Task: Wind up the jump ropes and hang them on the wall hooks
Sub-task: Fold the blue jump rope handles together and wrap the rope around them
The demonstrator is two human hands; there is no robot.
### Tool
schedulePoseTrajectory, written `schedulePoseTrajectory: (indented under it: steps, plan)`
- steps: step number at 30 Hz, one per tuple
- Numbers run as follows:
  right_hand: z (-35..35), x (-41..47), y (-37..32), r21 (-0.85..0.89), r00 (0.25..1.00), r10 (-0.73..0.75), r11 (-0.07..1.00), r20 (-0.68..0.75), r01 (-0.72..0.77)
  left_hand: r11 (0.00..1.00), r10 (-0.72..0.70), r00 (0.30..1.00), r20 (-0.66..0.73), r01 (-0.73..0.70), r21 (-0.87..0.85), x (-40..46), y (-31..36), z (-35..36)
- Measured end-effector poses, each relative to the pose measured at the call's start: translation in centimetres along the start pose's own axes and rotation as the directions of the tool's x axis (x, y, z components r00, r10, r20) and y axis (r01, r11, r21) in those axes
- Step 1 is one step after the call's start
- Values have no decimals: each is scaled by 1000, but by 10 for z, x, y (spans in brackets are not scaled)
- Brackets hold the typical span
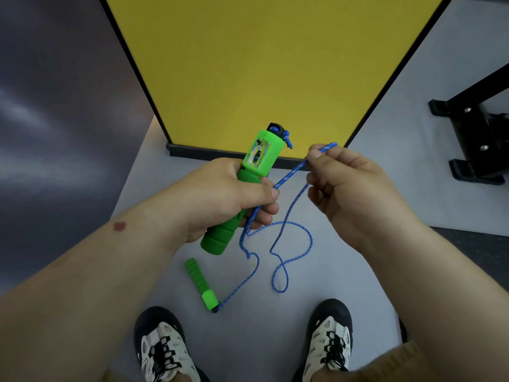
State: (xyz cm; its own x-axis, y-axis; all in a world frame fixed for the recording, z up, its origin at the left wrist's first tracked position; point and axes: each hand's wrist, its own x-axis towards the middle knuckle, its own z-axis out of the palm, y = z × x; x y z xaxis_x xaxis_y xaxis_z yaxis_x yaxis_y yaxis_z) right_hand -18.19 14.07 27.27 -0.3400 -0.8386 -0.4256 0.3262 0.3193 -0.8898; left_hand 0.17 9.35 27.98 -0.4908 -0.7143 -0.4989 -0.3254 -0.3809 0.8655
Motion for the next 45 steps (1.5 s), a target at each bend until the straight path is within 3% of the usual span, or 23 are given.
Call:
schedulePoseTrajectory:
  steps: [3, 9, 11, 20, 24, 30, 33, 41, 45]
  plan:
    - [-2, 1, -2, 29, 1000, 14, 999, -25, -13, 1000, 0, 1000, 0, 0, 1, 0, 0, 1]
    - [6, -9, 5, -127, 970, 128, 986, 209, -103, 1000, 3, 1000, -9, -3, 5, -1, 1, 1]
    - [8, -10, 6, -165, 965, 126, 982, 228, -89, 1000, 0, 1000, -9, 0, 6, -1, 1, 1]
    - [-2, 0, -3, 15, 999, 2, 1000, -44, -2, 1000, -5, 1000, -6, 5, 9, -1, 0, -1]
    - [-1, -1, -3, 2, 999, 37, 999, 7, -37, 1000, -4, 1000, -10, 4, 16, 0, 1, 1]
    - [5, -9, 6, -207, 966, 118, 976, 231, -70, 1000, -7, 1000, -3, 7, 16, 0, 1, 1]
    - [4, -8, 6, -237, 977, 62, 971, 204, -12, 1000, -18, 1000, -18, 19, 16, 0, 1, 1]
    - [-2, 1, 0, -69, 998, -38, 997, -49, 35, 1000, -11, 1000, -14, 11, 1, 1, 0, 0]
    - [-2, 0, 0, -84, 1000, -8, 996, 13, 9, 1000, -6, 1000, -13, 6, 4, 0, 0, 0]
